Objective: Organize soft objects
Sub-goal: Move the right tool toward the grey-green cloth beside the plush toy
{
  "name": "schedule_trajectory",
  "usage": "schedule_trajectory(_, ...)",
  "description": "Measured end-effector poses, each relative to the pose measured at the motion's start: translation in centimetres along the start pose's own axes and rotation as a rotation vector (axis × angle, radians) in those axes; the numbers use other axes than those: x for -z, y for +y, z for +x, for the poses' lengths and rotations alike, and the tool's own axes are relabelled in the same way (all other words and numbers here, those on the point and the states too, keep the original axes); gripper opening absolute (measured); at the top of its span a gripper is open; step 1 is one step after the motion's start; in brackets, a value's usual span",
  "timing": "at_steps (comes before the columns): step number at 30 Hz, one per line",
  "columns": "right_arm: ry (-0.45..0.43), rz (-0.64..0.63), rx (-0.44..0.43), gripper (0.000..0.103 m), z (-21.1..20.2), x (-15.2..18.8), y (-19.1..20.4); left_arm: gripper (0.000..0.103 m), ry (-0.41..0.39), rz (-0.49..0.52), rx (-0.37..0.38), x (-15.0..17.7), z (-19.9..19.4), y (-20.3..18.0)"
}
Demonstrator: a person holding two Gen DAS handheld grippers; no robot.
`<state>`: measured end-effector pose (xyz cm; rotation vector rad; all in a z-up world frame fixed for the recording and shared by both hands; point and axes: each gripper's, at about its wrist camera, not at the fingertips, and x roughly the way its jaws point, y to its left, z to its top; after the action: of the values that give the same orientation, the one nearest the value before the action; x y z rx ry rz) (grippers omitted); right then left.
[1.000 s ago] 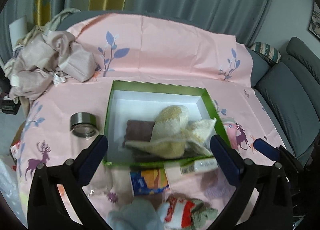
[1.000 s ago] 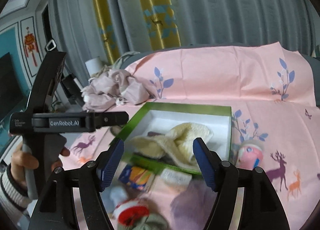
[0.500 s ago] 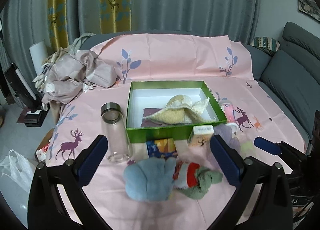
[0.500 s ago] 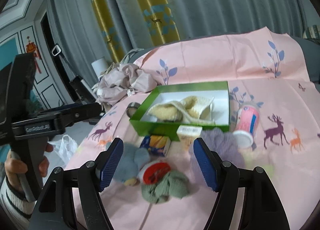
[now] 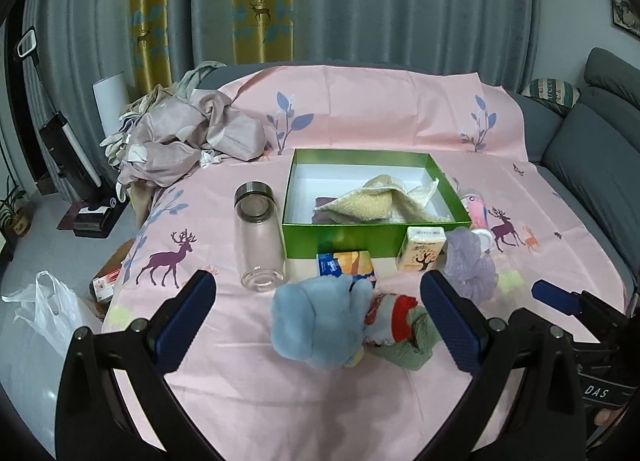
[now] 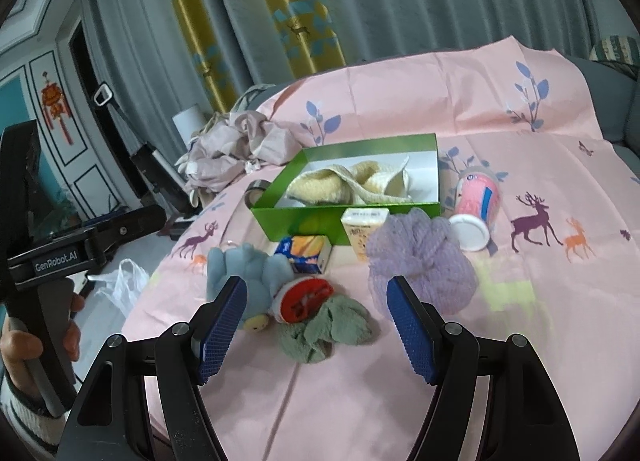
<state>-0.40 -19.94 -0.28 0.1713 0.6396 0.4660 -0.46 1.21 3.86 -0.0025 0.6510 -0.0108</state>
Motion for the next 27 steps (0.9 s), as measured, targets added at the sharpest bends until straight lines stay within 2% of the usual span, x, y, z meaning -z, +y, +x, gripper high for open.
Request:
schedule_trajectory(5, 0.016, -0.023, 0.028, 0.073, 0.2, 0.8, 0.3, 0.102, 0.02, -0.004, 0.014, 1.1, 0.3, 0.0)
schedule_trajectory(17, 0.101, -0.003, 0.016, 0.073, 2.2, 2.6, -0.3, 0.102, 0.158, -0.001, 0.035, 4.5, 3.2, 0.3)
schedule_trajectory(21, 0.126, -0.004, 0.016, 0.073, 2.8, 3.2, -0.5, 0.102, 0.211, -0.027, 0.102, 5.5, 4.2, 0.4)
schedule_trajectory(27, 0.144, 0.001, 0.03, 0.073, 3.3, 3.8, -1.1, 0.102, 0.273, -0.056, 0.264, 7.2, 5.2, -0.7)
